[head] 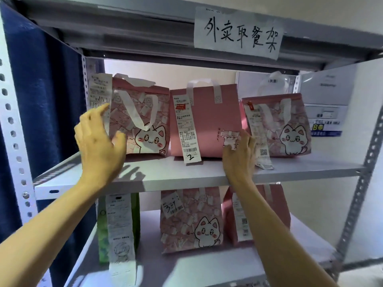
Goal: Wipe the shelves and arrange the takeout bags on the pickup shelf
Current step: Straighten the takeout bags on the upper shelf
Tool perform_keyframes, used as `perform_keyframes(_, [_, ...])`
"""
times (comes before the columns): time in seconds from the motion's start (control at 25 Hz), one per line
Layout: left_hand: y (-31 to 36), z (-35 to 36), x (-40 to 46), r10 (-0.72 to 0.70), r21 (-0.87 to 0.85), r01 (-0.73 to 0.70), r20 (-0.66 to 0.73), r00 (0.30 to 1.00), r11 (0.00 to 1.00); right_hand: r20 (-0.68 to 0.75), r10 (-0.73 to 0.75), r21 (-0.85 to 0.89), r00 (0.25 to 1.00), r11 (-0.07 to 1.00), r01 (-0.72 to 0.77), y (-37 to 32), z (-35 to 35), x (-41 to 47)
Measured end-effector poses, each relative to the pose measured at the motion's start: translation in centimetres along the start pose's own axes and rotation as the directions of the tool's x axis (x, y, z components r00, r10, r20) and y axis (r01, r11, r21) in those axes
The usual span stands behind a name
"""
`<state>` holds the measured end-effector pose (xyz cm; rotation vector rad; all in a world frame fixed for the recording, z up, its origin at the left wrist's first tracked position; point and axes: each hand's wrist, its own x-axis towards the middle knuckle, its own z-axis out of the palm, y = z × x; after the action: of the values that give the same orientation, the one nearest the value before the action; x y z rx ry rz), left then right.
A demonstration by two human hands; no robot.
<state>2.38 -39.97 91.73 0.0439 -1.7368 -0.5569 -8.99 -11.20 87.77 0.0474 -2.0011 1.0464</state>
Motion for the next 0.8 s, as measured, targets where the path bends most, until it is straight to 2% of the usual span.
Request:
perform_keyframes(0.16, [4.5, 2.8, -2.8, 0.101, -0.094, -0.078, 0.282, 0.954, 0.993, 0.127, -0.144, -0.089, 0.981, 0.984, 0.156, 0.0, -0.4, -2.5])
perform_keyframes(0.28, [7.2, 5.3, -4.3, 0.13, -0.136, -0.076, 0.446, 0.886, 0.988, 0.191, -0.234, -0.045, 0.953, 0.968, 0.247, 0.4, -1.1, -2.3])
perform_keyframes(0.36, [9.1, 7.0, -5.0, 0.145, -0.155, -0.076, 0.506, 0.85, 0.985, 0.232, -0.299, -0.012, 0.926, 0.951, 0.31, 1.0, -1.7, -1.7])
perform_keyframes(0.6, [14.2, 11.1, -7.8, 0.085, -0.112, -0.034, 0.494, 0.865, 0.993, 0.225, -0.478, 0.152, 0.849, 0.878, 0.454, 3.5, -4.0, -0.5])
perform_keyframes(0.8, [17.2, 12.2, -11.9, 0.065, -0.052, -0.047, 0.433, 0.899, 0.998, 0.24, -0.528, 0.25, 0.815, 0.845, 0.473, 6.9, -5.7, -1.6])
